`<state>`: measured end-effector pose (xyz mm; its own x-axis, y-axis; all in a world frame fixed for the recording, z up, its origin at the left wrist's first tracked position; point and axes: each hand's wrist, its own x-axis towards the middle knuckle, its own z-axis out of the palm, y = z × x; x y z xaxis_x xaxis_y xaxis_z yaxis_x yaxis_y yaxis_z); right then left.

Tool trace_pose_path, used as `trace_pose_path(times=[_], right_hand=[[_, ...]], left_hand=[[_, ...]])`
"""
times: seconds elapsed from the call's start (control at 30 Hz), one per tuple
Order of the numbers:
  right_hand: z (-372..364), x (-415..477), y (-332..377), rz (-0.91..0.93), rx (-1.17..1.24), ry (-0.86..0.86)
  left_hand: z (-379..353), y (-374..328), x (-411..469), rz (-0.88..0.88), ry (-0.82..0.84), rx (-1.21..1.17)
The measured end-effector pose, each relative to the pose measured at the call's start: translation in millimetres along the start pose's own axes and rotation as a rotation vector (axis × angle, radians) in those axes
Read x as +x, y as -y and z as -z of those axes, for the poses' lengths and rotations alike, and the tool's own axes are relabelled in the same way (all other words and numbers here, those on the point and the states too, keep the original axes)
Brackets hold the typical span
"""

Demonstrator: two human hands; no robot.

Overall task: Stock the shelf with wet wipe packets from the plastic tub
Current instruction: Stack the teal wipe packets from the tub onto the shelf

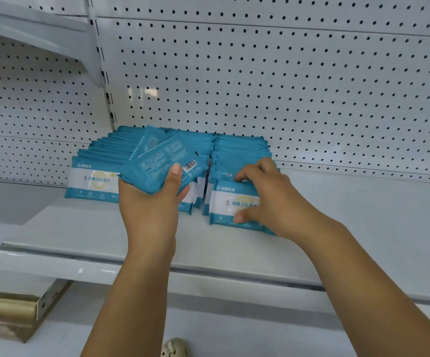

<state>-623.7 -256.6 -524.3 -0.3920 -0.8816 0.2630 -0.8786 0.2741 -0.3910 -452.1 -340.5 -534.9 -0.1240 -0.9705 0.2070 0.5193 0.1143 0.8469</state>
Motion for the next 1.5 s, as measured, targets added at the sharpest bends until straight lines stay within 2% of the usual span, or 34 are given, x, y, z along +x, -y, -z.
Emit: trace_pose_path(times=[0.17,0.53,0.6,0.73,0.93,1.03,1.13,1.23,1.33,1.4,1.5], right_hand=[[-9.3,7.2,-9.0,0.104,-0.147,-0.21],[-16.2,2.9,-11.1,0.117,-0.149,-0.246],[-14.1,1.2,-4.1,0.14,-0.047,-0.297],[-10.4,-5.3,20.1,0.101,0.388,-0.386],[-15.2,2.0,51.3,-0.057,0.808,-0.283],[-14.3,2.6,58.3,-0.069,0.997,-0.266],[-11.3,3.6,63.9,-0.107,1.182,-0.335],[-6.6,6.2,64.4,-0.139,1.244,-0.52],[-5.4,6.5,65.9,-0.081,1.121,-0.678],[-9.9,5.5,72.7,-0.031,1.021,-0.653],[-20.0,5.6,81.6,0.028,1.026,-0.477]], left_hand=[[4.1,-1.0,1.7,0.005,-0.001,-0.014],[10.7,-3.0,6.2,0.037,0.016,-0.036],[12.5,-3.7,7.1,0.064,0.031,-0.055],[16.9,-6.8,9.9,0.098,0.117,-0.074],[19.1,-11.9,7.9,0.107,0.23,-0.046],[21.3,-11.7,8.3,0.1,0.192,0.003],[27.4,-12.1,10.4,0.071,0.046,0.02],[33.7,-15.6,12.4,0.002,-0.073,0.063],[28.3,-23.1,8.7,-0.012,-0.028,0.063],[20.0,-25.2,4.2,-0.006,0.046,0.058],[9.0,-23.3,-2.8,-0.01,0.111,0.055]])
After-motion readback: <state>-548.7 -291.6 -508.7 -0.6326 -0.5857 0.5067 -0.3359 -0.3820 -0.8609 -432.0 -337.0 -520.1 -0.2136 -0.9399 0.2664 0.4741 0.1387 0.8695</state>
